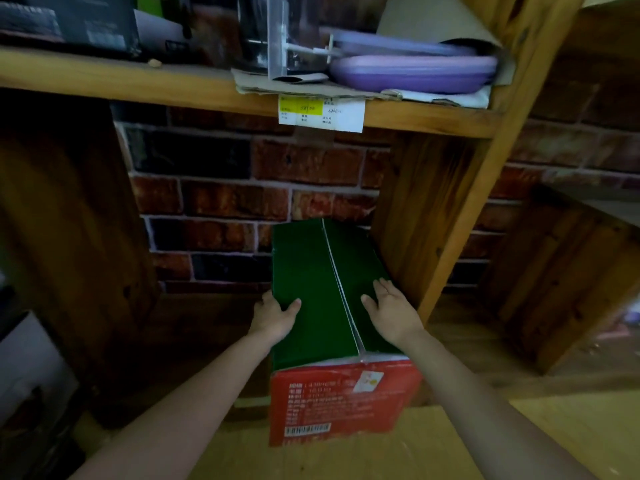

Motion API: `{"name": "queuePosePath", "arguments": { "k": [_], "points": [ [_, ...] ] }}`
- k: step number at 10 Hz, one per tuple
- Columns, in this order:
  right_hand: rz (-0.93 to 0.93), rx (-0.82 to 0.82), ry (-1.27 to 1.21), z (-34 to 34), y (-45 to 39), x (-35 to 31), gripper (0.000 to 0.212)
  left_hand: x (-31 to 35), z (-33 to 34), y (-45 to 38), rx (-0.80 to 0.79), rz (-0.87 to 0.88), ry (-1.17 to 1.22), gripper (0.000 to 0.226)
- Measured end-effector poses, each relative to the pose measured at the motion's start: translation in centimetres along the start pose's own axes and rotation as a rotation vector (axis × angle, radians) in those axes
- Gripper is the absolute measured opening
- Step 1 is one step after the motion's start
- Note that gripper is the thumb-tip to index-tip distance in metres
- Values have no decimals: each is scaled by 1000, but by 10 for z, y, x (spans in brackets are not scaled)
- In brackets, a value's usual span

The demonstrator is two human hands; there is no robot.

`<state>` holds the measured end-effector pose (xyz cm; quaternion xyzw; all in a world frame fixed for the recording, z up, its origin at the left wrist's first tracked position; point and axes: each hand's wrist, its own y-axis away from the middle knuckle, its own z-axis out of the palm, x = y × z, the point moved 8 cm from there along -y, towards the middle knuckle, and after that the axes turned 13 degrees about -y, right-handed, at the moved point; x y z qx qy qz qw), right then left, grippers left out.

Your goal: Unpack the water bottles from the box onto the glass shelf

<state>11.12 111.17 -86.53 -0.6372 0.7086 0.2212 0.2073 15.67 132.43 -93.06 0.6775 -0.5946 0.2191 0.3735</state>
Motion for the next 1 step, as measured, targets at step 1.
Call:
{"name": "queuePosePath", "arguments": {
  "k": [1],
  "points": [
    [-35, 54, -60, -13, 17, -19, 58, 10, -6, 8, 29, 42, -66, 67]
  ]
}}
